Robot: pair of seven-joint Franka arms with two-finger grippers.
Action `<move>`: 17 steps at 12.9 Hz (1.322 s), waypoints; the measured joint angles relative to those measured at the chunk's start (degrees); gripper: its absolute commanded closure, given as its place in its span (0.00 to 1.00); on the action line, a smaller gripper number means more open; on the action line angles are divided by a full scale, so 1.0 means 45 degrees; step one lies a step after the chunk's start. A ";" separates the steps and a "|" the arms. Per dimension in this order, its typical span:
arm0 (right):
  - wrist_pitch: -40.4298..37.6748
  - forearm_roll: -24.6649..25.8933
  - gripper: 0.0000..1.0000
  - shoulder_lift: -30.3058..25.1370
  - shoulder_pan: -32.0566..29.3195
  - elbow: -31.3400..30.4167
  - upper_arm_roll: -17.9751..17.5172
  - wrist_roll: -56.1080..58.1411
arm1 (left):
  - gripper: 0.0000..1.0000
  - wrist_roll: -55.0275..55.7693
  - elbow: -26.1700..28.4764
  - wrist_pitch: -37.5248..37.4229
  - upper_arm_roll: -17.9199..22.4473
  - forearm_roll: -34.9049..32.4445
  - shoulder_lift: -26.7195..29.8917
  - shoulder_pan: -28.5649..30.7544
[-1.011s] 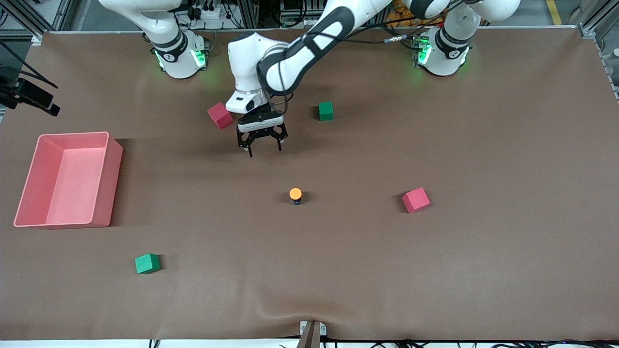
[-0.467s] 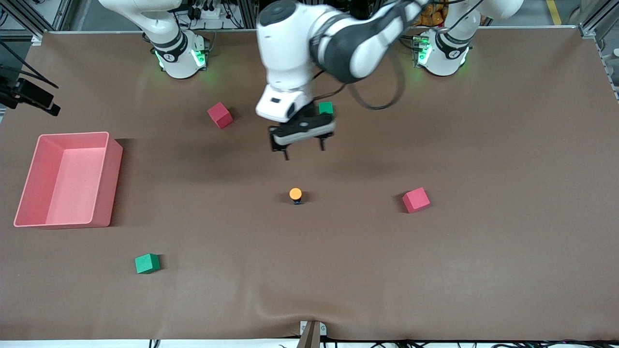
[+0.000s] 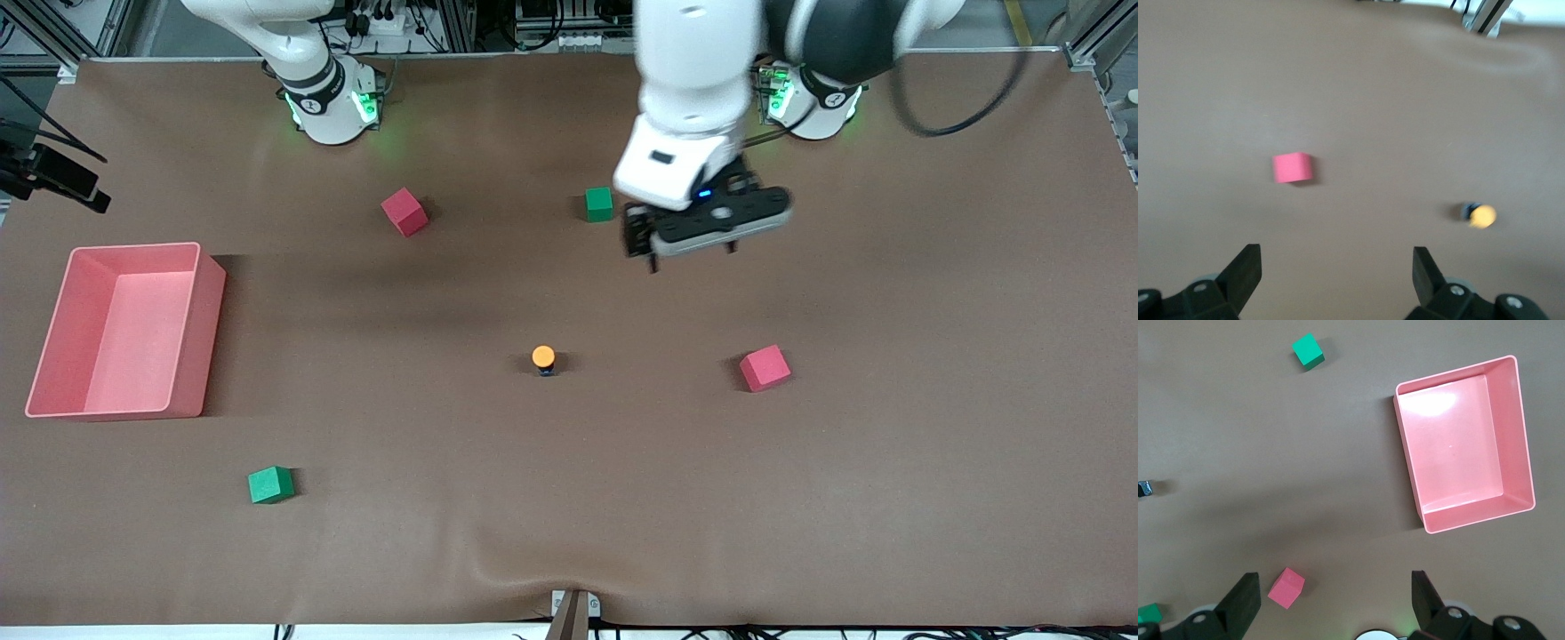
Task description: Place and upright button with both arms
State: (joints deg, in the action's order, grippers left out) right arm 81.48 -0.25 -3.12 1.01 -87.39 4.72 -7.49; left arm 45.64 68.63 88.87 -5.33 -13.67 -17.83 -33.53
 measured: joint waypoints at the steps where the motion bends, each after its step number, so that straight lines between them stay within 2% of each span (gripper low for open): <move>1: 0.0000 0.0000 0.00 0.0000 0.0000 0.0000 -0.0001 0.0001 | 0.00 -0.1188 0.0017 -0.0387 0.0007 0.0235 0.0329 0.0511; 5: -0.0001 -0.0005 0.00 0.0001 -0.0002 0.0000 -0.0002 0.0003 | 0.00 -0.5029 0.0312 -0.1769 0.0008 0.2238 0.1413 0.3104; 7: 0.0005 -0.0005 0.00 0.0002 -0.0002 -0.0001 -0.0004 0.0004 | 0.00 -0.6307 0.1135 -0.1862 0.0009 0.2579 0.2064 0.4108; 13: 0.0009 -0.0080 0.00 0.0002 -0.0002 0.0000 -0.0005 0.0007 | 0.00 -0.7898 0.4856 -0.1003 -0.0003 0.2618 0.4616 0.5612; 17: 0.0009 -0.0122 0.00 0.0002 -0.0002 0.0000 -0.0005 0.0007 | 0.00 -0.8186 0.5624 -0.0753 0.0004 0.2618 0.5031 0.6313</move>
State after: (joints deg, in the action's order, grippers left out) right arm 81.53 -0.80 -3.11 1.00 -87.39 4.70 -7.46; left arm 8.80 93.94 85.48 -5.32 -1.89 4.81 -5.12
